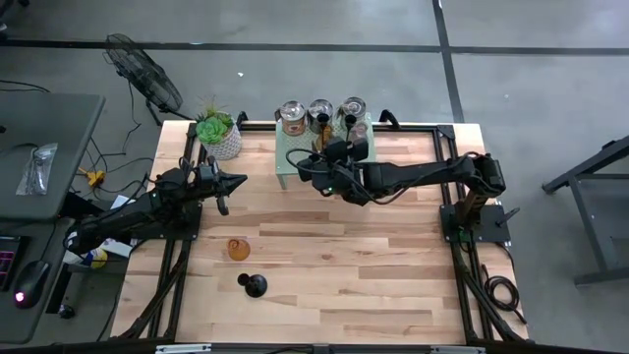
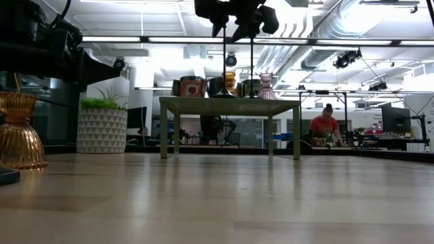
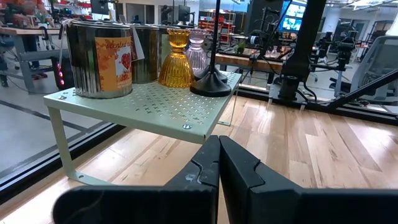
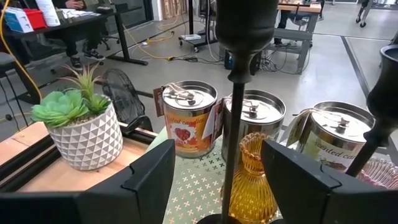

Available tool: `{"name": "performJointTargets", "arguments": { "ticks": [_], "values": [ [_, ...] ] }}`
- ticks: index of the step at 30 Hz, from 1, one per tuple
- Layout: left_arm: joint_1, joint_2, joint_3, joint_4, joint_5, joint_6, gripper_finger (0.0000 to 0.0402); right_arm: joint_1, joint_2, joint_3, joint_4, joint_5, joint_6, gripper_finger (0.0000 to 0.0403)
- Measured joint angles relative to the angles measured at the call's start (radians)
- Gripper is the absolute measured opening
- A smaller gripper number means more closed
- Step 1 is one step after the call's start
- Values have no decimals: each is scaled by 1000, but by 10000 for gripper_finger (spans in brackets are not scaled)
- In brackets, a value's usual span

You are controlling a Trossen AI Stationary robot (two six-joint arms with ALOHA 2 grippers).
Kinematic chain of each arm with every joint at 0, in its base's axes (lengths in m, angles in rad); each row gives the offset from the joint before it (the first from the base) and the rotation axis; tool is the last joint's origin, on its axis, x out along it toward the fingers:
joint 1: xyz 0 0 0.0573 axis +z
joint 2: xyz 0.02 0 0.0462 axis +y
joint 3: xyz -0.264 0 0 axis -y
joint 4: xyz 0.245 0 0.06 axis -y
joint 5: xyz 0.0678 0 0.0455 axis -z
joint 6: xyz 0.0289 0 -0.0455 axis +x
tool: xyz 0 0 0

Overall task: Pick & Place candle stick holders
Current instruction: Put the right black candle holder on the shelf

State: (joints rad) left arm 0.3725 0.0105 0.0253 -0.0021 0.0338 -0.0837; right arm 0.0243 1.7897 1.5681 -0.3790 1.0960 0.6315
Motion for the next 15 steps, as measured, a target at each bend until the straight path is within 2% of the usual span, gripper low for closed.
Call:
{"name": "performJointTargets", "arguments": {
  "ticks": [8, 15],
  "values": [
    [0, 0, 0, 0, 0, 0, 0, 11, -7, 0, -44, -8, 47, 231],
    [0, 0, 0, 0, 0, 0, 0, 24, -34, 0, -118, -73, 101, 231]
  ]
}}
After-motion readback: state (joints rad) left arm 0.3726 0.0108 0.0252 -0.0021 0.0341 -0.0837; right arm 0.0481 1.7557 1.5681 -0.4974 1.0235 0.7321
